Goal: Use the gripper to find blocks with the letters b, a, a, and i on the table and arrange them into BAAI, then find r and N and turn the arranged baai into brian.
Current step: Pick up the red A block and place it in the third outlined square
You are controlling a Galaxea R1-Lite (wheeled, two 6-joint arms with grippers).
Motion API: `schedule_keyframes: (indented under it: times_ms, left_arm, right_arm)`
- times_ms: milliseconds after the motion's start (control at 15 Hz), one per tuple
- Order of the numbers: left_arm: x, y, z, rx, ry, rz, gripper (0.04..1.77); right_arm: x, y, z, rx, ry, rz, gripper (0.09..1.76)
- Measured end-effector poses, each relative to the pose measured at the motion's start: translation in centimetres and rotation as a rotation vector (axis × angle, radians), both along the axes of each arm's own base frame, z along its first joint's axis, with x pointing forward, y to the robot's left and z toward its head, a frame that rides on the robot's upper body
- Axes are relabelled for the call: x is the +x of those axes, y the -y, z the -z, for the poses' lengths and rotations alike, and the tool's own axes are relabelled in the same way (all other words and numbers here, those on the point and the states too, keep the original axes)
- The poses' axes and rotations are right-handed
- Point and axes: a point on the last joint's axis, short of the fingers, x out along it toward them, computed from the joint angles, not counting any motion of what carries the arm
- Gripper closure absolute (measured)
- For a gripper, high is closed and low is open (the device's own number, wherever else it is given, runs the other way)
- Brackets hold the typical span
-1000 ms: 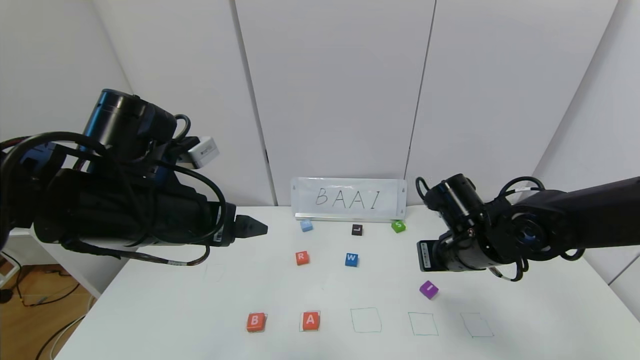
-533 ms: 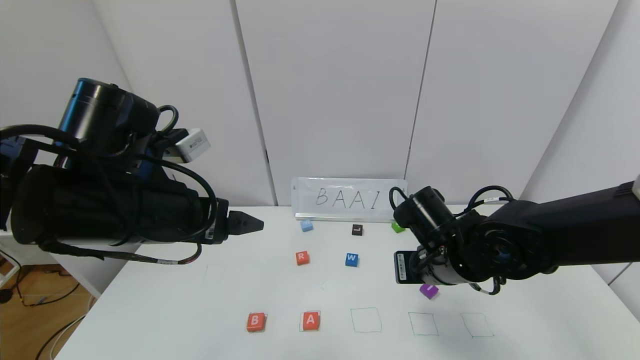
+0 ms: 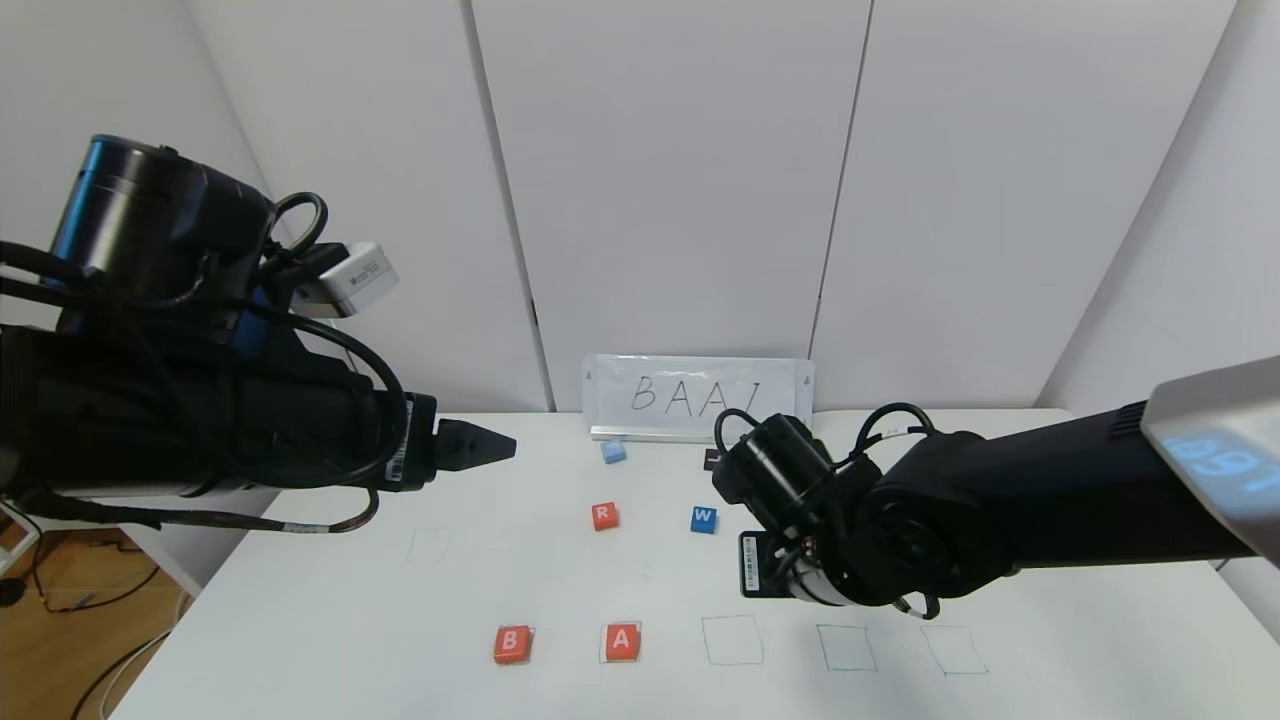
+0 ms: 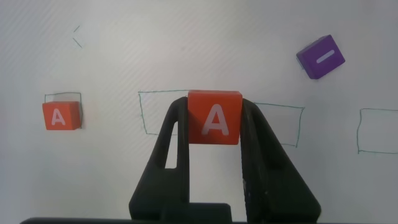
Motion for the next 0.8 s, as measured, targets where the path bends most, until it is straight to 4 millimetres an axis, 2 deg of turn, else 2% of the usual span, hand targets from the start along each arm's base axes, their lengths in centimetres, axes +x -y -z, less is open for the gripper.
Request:
schedule_keyframes:
  times_ms: [400,800]
  left_arm:
    - [-1.0,-0.4,-0.8,-0.007,0.031,0.012,0.09]
    - [-1.6,-0.4,-1.0,-0.011,0.042,0.024,0.09]
  right_arm:
    - [-0.3,-2.8,1.8,0.010,-0.009,-0.005,1.32]
    - [-0.4,-3.6,3.8,-0.026,-0.038,-0.027,1.31]
